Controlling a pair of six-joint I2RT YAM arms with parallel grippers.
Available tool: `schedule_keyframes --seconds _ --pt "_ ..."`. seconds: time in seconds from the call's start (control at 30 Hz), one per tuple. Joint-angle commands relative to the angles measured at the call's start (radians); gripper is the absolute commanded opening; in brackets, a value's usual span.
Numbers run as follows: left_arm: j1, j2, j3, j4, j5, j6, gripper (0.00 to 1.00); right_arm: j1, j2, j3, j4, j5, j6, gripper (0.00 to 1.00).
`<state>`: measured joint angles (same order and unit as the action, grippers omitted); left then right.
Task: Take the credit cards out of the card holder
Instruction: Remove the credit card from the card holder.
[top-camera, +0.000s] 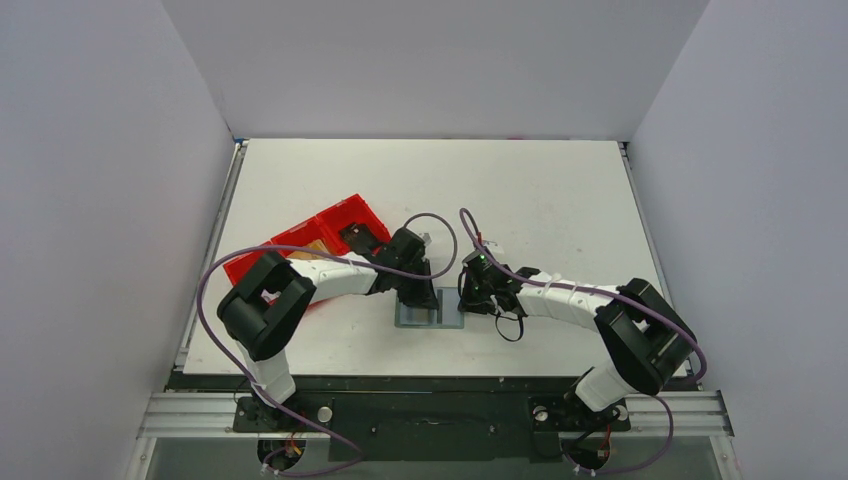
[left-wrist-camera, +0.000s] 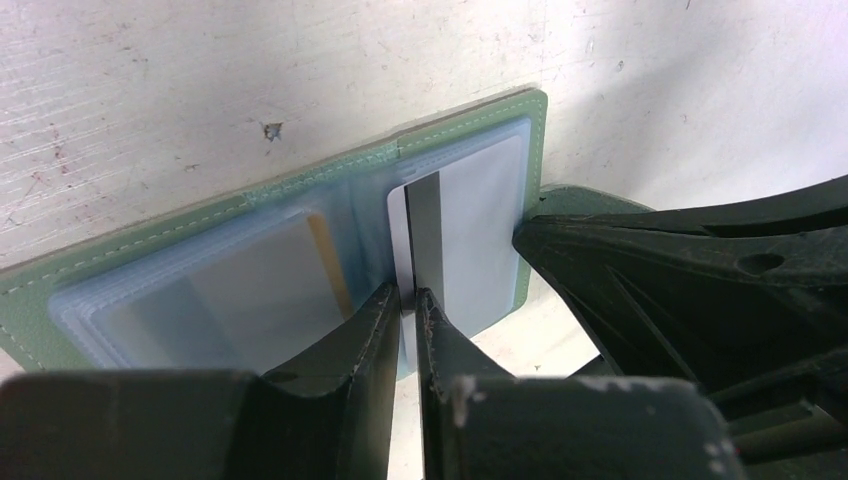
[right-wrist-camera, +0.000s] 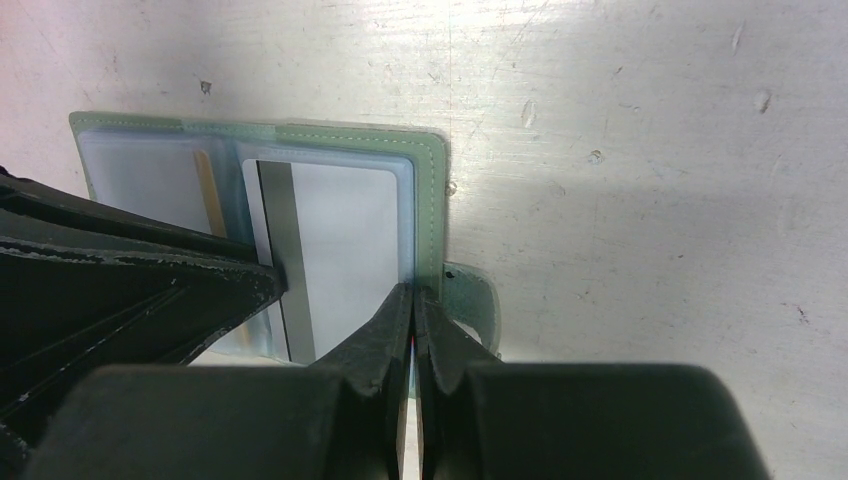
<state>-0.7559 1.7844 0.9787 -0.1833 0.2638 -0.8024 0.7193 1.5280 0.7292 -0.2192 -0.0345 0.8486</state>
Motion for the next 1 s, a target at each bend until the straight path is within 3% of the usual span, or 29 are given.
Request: schedule_keyframes --seconds 0.0,0.13,0.97 --pt "-0.004 -0.029 -0.012 0.058 0.060 -0.021 0.07 -0.009 0.071 -0.029 0.052 0.058 -0.009 0.00" --pt "0.007 -0.034 -0.022 0.058 0.060 -0.026 0.00 -0.011 0.080 -0.030 0.051 0.063 -0.008 0.00" --pt "0.053 -0.086 -0.083 0.023 0.042 -0.022 0.00 -0.039 0.099 -0.057 0.051 0.076 -0.006 0.00"
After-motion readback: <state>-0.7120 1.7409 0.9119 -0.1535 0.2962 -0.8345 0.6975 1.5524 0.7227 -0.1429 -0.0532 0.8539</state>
